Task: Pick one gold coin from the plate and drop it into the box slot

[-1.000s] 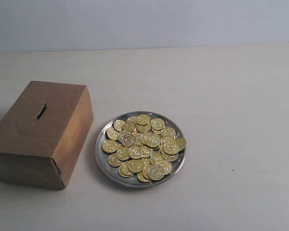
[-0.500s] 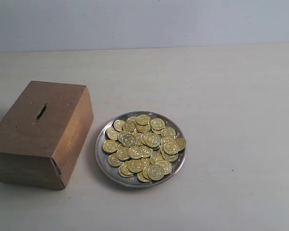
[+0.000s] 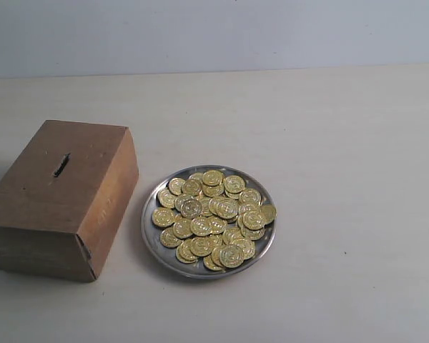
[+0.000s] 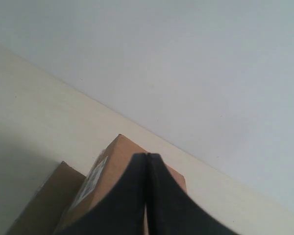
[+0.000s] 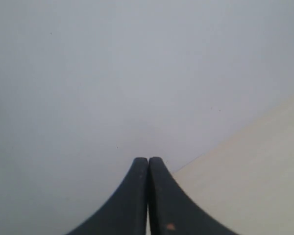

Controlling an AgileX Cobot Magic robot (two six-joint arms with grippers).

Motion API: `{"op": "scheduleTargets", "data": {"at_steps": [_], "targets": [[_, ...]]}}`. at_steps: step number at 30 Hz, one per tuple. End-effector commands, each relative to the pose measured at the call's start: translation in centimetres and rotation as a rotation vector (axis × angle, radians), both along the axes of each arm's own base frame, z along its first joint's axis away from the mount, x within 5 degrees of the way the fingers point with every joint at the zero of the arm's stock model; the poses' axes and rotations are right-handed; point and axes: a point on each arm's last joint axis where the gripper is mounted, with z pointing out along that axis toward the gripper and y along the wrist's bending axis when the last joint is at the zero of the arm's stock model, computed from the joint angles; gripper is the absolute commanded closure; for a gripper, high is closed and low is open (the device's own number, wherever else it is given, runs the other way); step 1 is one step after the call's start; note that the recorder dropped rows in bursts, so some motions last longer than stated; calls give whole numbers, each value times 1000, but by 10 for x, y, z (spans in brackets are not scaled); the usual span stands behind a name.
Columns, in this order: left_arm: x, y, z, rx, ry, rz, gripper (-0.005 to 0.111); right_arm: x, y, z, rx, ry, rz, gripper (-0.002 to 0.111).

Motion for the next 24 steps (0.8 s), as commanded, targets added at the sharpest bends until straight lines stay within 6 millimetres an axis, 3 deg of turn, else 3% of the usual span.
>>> {"op": "scheduleTargets", "data": {"at_steps": [1,9,16,20,24], "targets": [[0,0,1,-17,-17,2,107,0,0,-1,-3,-1,2,108],[0,0,1,-125,-10,0,107,0,1,-2,-3,11,7,108],[-2,-6,-5,-171,74,-57,107,-1,6,-13,-15,148,62,108],[-4,-11,0,-175,105,-115,107,-5,7,7,-41,117,77,108],[-12,-18,34,11,-24,-206,107,-4,9,42,-109,115,95,108]]}}
